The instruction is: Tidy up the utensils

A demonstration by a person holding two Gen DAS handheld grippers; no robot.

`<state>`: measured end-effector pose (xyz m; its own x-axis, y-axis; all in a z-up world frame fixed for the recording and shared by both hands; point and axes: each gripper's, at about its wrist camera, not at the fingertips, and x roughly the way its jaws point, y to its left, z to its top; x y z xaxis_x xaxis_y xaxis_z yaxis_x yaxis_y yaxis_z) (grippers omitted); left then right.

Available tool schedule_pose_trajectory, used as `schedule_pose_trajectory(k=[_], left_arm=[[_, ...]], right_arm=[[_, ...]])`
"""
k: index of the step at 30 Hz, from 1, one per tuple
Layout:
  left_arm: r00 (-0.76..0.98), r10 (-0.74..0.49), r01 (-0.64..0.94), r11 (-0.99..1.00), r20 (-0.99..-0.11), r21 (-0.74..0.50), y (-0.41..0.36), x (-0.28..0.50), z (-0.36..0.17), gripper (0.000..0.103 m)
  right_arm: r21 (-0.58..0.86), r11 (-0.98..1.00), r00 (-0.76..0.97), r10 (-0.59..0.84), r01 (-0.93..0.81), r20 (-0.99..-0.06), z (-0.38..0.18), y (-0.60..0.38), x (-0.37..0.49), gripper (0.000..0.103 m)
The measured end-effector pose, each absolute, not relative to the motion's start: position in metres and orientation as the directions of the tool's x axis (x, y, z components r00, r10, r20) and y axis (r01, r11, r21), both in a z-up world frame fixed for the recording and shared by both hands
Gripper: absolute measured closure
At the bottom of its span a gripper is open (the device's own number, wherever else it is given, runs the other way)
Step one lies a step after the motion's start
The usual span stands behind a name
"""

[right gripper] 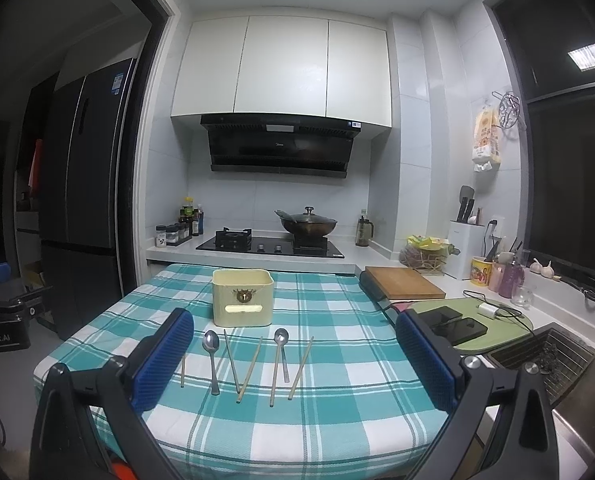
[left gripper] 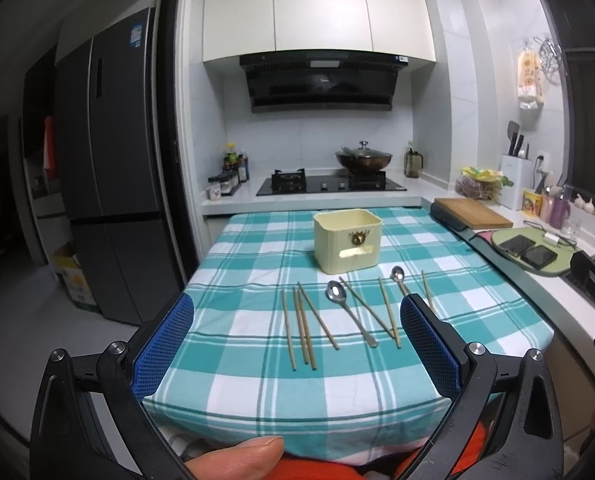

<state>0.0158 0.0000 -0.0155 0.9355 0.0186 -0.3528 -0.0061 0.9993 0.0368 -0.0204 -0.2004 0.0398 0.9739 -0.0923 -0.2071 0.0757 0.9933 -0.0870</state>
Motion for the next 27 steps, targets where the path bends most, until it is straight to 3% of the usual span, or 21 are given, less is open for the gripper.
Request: schedule_pose_trajectory(k=[27], left_arm=[[0.937, -0.035, 0.057, 0.997, -0.348, 0.054, -0.0087, 0.0177, -0.0147, 0.000]], right_arm=[[-0.084, 0.991, 0.961, -0.126, 0.108, -0.245, 0.0331, -0.1973, -0.0112, 0.000]])
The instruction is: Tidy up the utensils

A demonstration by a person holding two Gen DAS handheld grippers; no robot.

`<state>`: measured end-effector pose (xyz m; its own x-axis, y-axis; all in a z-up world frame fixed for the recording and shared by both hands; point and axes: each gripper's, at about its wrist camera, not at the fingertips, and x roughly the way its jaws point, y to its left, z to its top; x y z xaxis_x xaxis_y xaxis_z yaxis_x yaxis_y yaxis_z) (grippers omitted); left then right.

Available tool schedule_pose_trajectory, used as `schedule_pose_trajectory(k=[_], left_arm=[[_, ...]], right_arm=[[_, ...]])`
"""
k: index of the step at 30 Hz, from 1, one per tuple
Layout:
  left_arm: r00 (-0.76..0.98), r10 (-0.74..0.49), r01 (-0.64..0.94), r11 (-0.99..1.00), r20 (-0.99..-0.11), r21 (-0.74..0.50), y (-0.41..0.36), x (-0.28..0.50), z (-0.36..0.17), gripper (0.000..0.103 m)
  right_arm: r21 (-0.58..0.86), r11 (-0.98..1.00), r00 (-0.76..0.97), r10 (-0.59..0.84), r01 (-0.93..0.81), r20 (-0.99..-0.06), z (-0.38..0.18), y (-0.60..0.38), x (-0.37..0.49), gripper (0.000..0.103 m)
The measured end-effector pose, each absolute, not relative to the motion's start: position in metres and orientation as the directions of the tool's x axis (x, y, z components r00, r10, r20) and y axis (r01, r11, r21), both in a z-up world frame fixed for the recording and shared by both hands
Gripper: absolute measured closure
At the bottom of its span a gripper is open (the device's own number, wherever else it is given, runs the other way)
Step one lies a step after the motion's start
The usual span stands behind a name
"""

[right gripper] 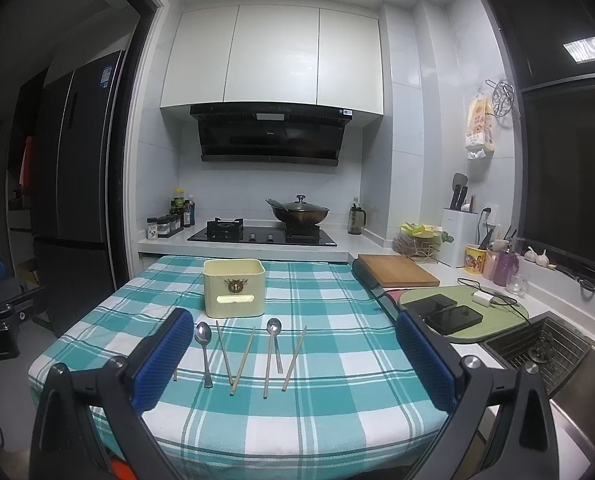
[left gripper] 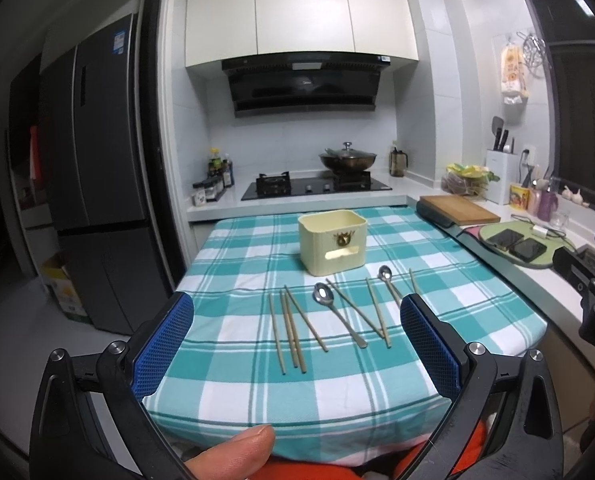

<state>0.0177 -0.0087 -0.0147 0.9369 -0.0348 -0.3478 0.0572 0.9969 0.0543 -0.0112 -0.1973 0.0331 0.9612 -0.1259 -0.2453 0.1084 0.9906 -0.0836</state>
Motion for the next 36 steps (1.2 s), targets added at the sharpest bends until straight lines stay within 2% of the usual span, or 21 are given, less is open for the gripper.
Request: schedule_pose_trajectory(k=[6, 16, 36], left_arm=[[0.932, -0.024, 0.050, 0.997, -0.362, 0.062, -0.011, 0.020, -0.014, 0.000], [0.909, -0.025, 0.029, 1.000, -0.417, 0.004, 0.000, 0.032, -0.017, 0.000], [0.905, -0.048, 0.047, 0.999, -0.424, -0.014, 0.001, 0.033, -0.020, 0.000]], right_arm=[[-0.084, 0.990, 0.961, -0.127, 0.109, -0.246, 0.033, -0.198, -0.011, 0.000], [-0.083, 0.989, 0.957, -0.138, 0.121, -0.255, 0.033, -0.202, -0.005, 0.000], [-0.090, 0.988, 0.953, -0.145, 0.125, -0.266, 0.031, -0.200, -0.003, 0.000]])
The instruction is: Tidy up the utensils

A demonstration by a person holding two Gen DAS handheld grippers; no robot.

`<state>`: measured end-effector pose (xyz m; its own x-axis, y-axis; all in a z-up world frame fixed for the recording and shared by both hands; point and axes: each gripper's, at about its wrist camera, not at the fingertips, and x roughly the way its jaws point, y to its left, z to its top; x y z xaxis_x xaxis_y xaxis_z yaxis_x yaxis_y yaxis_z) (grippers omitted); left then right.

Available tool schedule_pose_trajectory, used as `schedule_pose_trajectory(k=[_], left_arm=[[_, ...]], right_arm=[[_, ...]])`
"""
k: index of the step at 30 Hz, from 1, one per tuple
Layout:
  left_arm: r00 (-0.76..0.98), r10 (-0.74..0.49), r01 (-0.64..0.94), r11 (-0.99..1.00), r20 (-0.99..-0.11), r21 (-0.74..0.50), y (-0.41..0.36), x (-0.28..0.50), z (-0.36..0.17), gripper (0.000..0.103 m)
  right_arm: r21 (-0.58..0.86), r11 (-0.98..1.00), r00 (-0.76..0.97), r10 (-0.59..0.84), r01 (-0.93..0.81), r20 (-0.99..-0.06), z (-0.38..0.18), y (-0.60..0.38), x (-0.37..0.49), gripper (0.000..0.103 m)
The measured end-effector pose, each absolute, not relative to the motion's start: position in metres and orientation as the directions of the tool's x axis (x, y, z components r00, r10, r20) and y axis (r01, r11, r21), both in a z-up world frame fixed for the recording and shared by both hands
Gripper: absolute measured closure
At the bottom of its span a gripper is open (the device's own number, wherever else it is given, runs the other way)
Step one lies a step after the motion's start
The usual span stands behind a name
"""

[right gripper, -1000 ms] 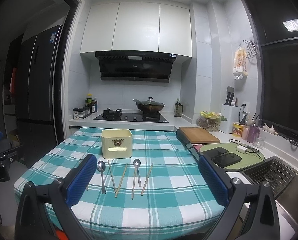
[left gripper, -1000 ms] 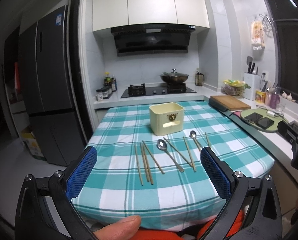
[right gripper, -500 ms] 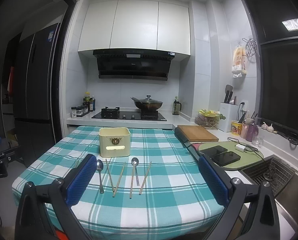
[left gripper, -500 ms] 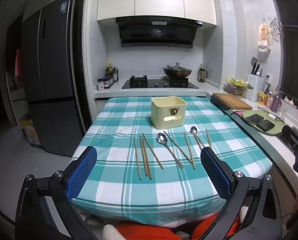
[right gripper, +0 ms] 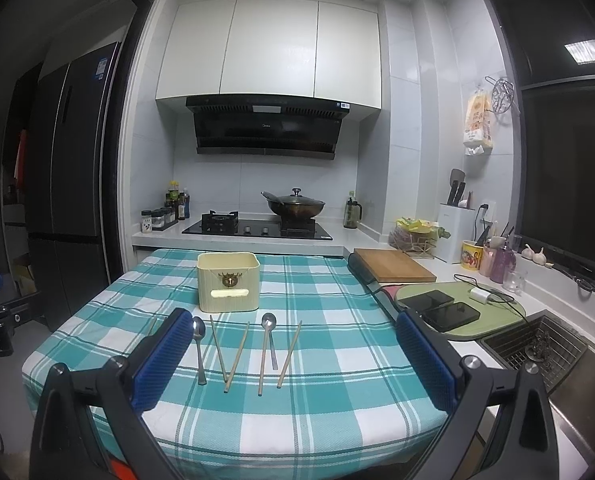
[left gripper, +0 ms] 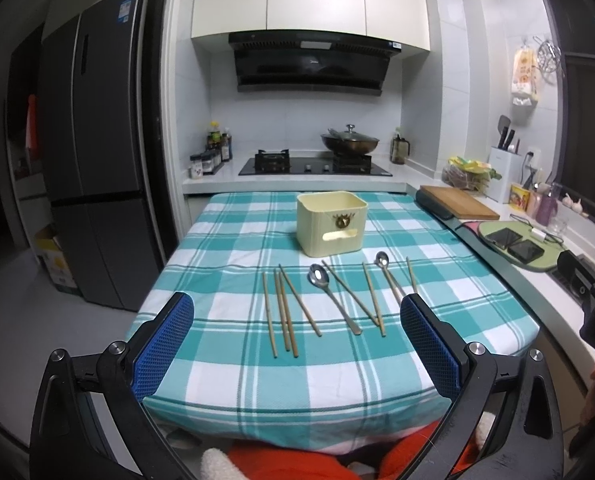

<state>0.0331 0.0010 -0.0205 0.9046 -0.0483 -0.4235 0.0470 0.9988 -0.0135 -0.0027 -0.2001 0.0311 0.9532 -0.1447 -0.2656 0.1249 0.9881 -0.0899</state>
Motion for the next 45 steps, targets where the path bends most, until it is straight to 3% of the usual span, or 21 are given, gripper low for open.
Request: schedule_pose_trajectory(k=[28, 45], left_arm=[[0.902, -0.055, 0.053, 0.998, -0.428, -0.016, 0.002, 0.033, -0.020, 0.000], [0.885, -0.112, 0.083, 0.993, -0.453, -0.084, 0.010, 0.043, -0.025, 0.000]], right_arm=[[-0.093, 0.988, 0.953, -0.145, 0.124, -0.268, 0.033, -0.202, -0.003, 0.000], [-0.100, 0.986, 0.949, -0.154, 0.131, -0.276, 0.031, -0.202, 0.002, 0.000]])
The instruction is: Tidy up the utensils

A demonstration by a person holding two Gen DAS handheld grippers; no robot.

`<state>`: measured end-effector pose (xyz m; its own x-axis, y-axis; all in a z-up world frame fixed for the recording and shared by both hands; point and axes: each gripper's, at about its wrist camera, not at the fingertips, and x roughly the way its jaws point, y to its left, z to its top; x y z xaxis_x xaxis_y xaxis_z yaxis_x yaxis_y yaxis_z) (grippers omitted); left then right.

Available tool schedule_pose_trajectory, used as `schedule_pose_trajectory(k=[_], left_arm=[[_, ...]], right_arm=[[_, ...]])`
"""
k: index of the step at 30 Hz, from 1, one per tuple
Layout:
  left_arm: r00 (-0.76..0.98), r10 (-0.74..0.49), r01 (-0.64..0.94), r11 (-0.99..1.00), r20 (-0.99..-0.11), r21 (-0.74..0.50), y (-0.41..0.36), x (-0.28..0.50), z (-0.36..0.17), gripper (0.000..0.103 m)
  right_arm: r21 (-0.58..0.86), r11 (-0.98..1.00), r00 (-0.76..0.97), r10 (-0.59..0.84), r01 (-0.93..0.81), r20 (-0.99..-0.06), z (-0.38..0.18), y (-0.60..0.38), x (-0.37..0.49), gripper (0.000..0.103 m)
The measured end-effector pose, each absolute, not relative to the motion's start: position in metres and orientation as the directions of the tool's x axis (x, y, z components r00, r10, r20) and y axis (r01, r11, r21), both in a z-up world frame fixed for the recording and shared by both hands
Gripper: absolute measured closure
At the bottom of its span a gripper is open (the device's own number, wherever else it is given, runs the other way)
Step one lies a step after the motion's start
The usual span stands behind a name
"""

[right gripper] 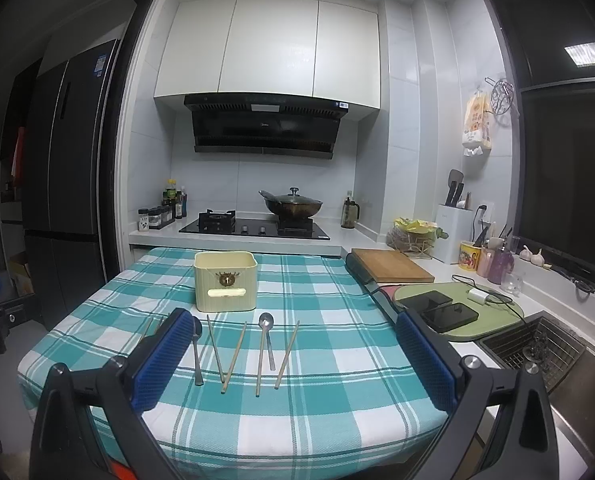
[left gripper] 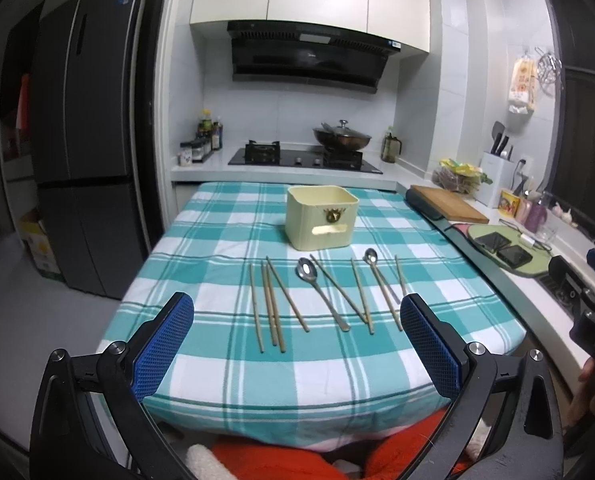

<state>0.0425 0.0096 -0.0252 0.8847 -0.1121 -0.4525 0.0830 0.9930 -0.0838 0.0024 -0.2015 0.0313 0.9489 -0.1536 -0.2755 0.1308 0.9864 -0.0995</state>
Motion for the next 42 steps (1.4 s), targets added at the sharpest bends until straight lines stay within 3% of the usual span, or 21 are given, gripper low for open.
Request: schedule_pose_trajectory(k=[8, 29, 42], left_arm=[[0.876, -0.057, 0.039, 0.998, -0.479, -0.048, 0.013, 0.057, -0.032, 0.000], [0.790, -0.029, -0.036, 0.995, -0.612, -0.094, 0.053, 0.139, -0.079, 0.000], [0.705, 0.003, -0.069, 0.996, -0.710, -0.065, 0.059, 0.210, -0.130, 0.000]], right_arm=[[-0.111, 0.987, 0.947, -0.145, 0.117, -0.286, 0.028, -0.198, 0.010, 0.000], [-0.120, 0.985, 0.915, -0.163, 0.127, -0.369, 0.004, -0.205, 0.055, 0.000], [-0.047, 0.996, 0.854, -0.085, 0.070, -0.514, -0.017, -0.251, 0.152, 0.000]])
